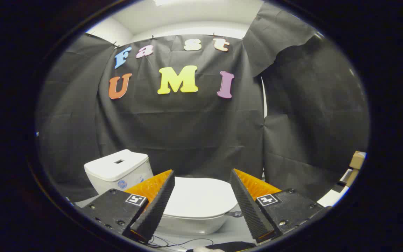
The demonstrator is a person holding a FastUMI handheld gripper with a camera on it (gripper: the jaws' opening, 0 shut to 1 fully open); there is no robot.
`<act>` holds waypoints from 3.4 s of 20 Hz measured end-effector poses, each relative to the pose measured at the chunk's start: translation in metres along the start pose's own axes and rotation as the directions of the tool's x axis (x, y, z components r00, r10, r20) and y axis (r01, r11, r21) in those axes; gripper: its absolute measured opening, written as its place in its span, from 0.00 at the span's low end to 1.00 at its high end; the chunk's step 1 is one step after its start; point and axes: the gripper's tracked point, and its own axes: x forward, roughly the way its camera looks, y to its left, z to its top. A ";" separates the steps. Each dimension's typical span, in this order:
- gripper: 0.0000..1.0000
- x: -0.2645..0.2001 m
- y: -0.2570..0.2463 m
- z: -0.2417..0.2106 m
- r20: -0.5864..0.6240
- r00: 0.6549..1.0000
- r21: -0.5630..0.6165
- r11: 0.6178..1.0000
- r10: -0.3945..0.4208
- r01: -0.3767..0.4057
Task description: Open the toilet lid.
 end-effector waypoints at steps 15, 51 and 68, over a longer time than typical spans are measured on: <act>1.00 0.000 -0.014 0.004 0.010 1.000 -0.022 1.000 -0.014 0.014; 0.97 0.173 -0.158 -0.199 -0.405 0.900 0.604 0.786 0.159 0.133; 0.56 0.156 -0.164 -0.272 -0.448 0.843 0.804 0.547 0.299 0.234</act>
